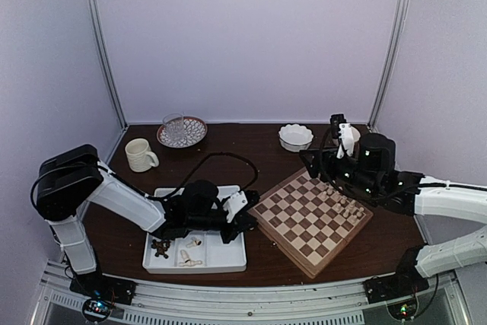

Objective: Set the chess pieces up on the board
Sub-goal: Place the pawn on the chessboard.

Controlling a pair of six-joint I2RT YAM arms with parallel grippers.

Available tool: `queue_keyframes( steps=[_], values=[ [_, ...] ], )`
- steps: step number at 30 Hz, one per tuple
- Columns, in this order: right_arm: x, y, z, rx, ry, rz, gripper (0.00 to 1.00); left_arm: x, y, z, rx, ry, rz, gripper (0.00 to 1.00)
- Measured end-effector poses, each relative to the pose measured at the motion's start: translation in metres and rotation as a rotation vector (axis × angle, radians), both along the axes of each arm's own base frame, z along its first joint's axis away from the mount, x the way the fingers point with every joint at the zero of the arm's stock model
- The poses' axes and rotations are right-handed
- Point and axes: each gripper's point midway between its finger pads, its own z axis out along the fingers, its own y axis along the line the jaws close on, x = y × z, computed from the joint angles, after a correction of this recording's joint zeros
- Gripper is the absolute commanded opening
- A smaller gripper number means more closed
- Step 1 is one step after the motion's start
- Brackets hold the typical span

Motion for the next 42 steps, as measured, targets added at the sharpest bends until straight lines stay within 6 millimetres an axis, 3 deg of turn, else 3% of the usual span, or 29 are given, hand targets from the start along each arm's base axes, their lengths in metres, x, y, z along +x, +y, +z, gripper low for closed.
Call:
queue_keyframes(
  steps=[4,13,16,20,28,37,42],
  values=[
    [0.002,-0.008,-0.010,-0.012,0.008,-0.040,0.90,0.014,-0.021,0.002,-0.020,-0.015,0.009,0.00],
    [0.006,-0.015,-0.011,-0.023,-0.004,-0.081,0.90,0.042,-0.056,0.034,-0.101,-0.076,0.044,0.00],
    [0.007,-0.017,-0.014,-0.027,-0.004,-0.088,0.91,0.049,-0.068,0.030,-0.097,-0.059,0.049,0.00],
    [0.007,-0.017,-0.014,-0.024,-0.008,-0.093,0.91,0.050,-0.070,0.015,-0.070,-0.018,0.059,0.00],
    [0.007,-0.018,-0.013,-0.023,-0.013,-0.096,0.90,0.050,-0.069,0.003,-0.011,0.025,0.064,0.25],
    [0.007,-0.018,-0.014,-0.030,-0.014,-0.094,0.90,0.048,-0.066,-0.005,0.019,0.043,0.065,0.42],
    [0.006,-0.019,-0.017,-0.051,0.008,-0.094,0.99,0.044,-0.058,0.001,0.026,0.050,0.070,0.52]
  ],
)
